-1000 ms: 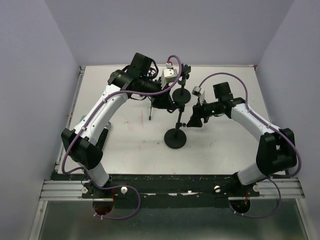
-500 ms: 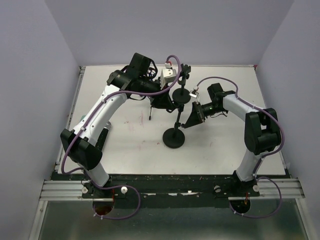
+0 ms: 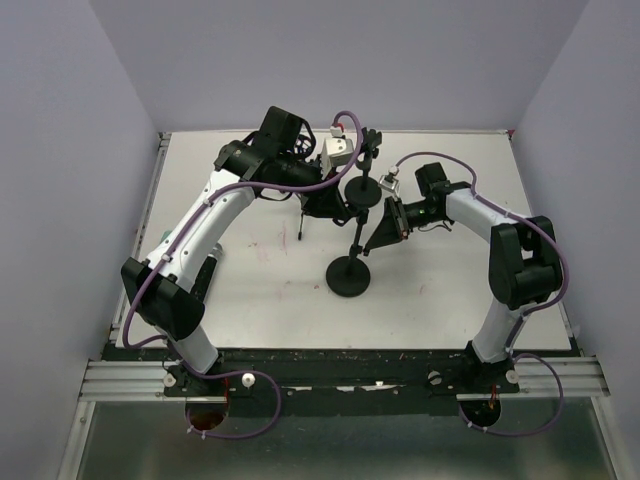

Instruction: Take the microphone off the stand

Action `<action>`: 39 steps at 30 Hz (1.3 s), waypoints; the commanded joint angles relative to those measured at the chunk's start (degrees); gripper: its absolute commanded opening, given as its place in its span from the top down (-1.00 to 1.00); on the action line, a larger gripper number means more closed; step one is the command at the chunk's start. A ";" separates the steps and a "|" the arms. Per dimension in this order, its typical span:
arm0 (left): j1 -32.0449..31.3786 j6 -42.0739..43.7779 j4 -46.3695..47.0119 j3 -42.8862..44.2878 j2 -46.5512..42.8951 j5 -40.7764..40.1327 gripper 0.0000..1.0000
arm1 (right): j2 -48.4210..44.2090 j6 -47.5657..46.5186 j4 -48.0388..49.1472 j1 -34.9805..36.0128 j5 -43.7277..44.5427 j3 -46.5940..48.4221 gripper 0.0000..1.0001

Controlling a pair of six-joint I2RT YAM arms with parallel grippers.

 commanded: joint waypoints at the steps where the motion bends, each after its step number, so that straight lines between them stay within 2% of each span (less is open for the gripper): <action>1: -0.17 1.04 0.46 -0.25 -0.41 -0.72 0.36 | 0.26 1.23 1.13 -0.07 -0.35 -0.54 0.04; 2: -0.17 1.04 0.46 -0.25 -0.49 -0.81 0.36 | 0.08 1.05 0.69 -0.07 1.23 -0.54 -0.05; 4: -0.17 1.04 0.46 -0.25 -0.50 -0.63 0.36 | 0.08 -1.57 -1.32 -0.16 2.47 -0.10 -0.07; 6: -0.17 0.95 0.55 -0.16 -0.41 -0.63 0.36 | 0.00 -3.77 -2.39 -0.07 2.48 0.60 0.06; 13: -0.08 0.95 0.55 -0.07 -0.41 -0.89 0.36 | -3.34 -13.97 -5.91 1.16 5.37 4.21 0.68; 18: -0.26 1.04 0.55 -0.16 -0.32 -0.98 0.36 | -6.50 -21.60 -8.62 2.39 8.36 5.52 0.86; 21: -0.35 0.95 0.55 -0.34 -0.49 -0.90 0.36 | -9.58 -27.84 -9.07 4.14 11.52 5.18 0.91; 25: -0.35 0.86 0.64 -0.60 -0.32 -0.72 0.36 | -15.10 -36.29 -5.84 8.71 20.82 2.64 0.99; 27: -0.43 0.77 0.73 -0.43 -0.23 -0.63 0.36 | -21.24 -36.66 4.67 11.52 28.19 -4.10 0.99; 31: -0.52 0.77 0.73 -0.07 -0.41 -0.89 0.36 | -37.14 -39.71 37.34 18.89 47.77 -24.04 0.99; 33: -0.44 0.95 0.55 -0.16 -0.58 -0.98 0.36 | -44.97 -50.48 57.03 22.76 55.35 -36.43 0.99; 35: -0.44 1.04 0.55 -0.69 -0.76 -1.07 0.36 | -49.30 -69.69 77.31 24.80 53.22 -50.04 0.92; 36: -0.44 1.04 0.55 -0.95 -0.76 -0.90 0.36 | -48.70 -75.27 86.11 24.80 51.10 -56.46 0.84; 37: -0.44 1.04 0.46 -1.21 -0.76 -0.72 0.36 | -47.22 -76.11 94.73 24.80 50.04 -59.83 0.82; 38: -0.52 1.04 0.64 -1.30 -0.59 -0.72 0.36 | -46.33 -75.33 98.64 24.80 50.03 -62.04 0.76; 39: -0.44 0.95 0.73 -1.30 -0.50 -0.72 0.36 | -46.76 -74.28 98.16 24.80 50.72 -62.41 0.72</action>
